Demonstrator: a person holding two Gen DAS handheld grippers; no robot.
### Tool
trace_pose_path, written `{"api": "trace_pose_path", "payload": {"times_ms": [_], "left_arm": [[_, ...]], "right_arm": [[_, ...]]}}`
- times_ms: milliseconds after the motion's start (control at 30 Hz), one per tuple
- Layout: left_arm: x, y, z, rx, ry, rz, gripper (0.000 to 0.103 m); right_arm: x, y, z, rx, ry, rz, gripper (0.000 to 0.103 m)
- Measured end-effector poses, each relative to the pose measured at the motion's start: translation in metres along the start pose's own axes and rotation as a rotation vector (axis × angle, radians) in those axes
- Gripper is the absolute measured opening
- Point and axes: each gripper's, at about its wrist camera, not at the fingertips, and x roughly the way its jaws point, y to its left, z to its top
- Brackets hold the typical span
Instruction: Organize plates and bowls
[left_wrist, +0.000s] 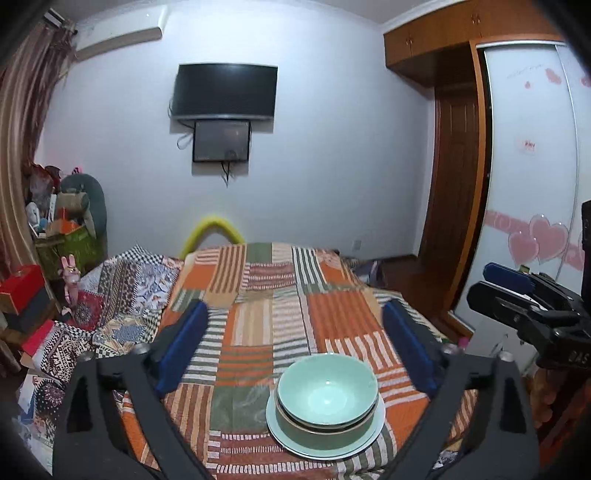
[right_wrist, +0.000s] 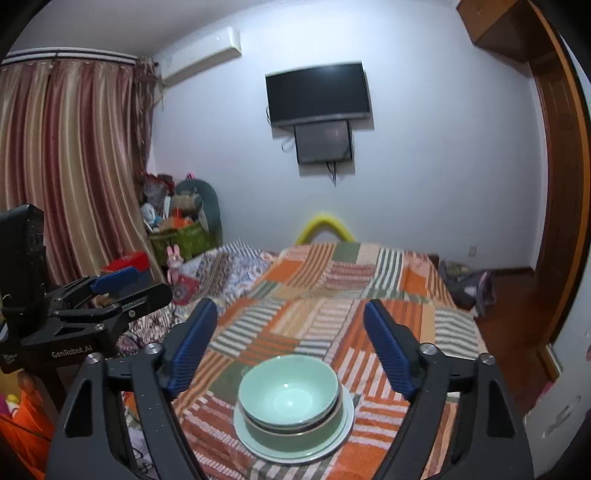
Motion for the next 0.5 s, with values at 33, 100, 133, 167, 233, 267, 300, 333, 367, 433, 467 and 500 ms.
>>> {"api": "trace_pose_path", "payload": {"times_ms": [33,100,133,167,233,267,300,333,367,433,467,500], "left_arm": [[-0.004,0.000,0.000,-0.003,-0.015,0.003,0.102],[-0.010,-0.002,-0.001,0.000,-0.025,0.004,0.103],[-0.012,-0.002,-0.001,0.002,-0.029,0.007,0.103],[-0.013,-0.002,-0.002,0.004,-0.033,0.010,0.103],[-0.015,-0.002,-0.003,0.006,-0.039,0.015,0.103],[-0.016,-0.002,-0.004,0.006,-0.040,0.018,0.103],[-0.017,-0.002,-0.005,0.006,-0.041,0.019,0.103],[-0.018,-0.002,-0.006,0.006,-0.040,0.017,0.103],[-0.018,-0.002,-0.006,0.005,-0.041,0.016,0.103],[-0.021,-0.003,-0.008,0.006,-0.043,0.017,0.103],[-0.022,-0.003,-0.008,0.005,-0.044,0.017,0.103],[-0.022,-0.003,-0.009,0.005,-0.044,0.016,0.103]], "right_arm": [[-0.001,0.001,0.000,-0.003,-0.009,-0.001,0.087],[-0.003,0.005,-0.001,-0.007,-0.028,-0.002,0.093],[-0.005,0.006,-0.001,-0.007,-0.038,-0.004,0.098],[-0.005,0.006,-0.001,-0.007,-0.045,-0.005,0.102],[-0.004,0.007,-0.001,-0.009,-0.060,-0.010,0.103],[-0.004,0.008,-0.001,-0.011,-0.062,-0.009,0.103],[-0.005,0.009,-0.002,-0.011,-0.061,-0.010,0.103],[-0.005,0.009,-0.003,-0.010,-0.060,-0.011,0.103],[-0.006,0.010,-0.004,-0.009,-0.058,-0.011,0.103],[-0.007,0.009,-0.006,-0.005,-0.053,-0.009,0.103],[-0.007,0.009,-0.006,-0.003,-0.052,-0.009,0.103],[-0.005,0.009,-0.006,0.000,-0.051,-0.007,0.103]]}}
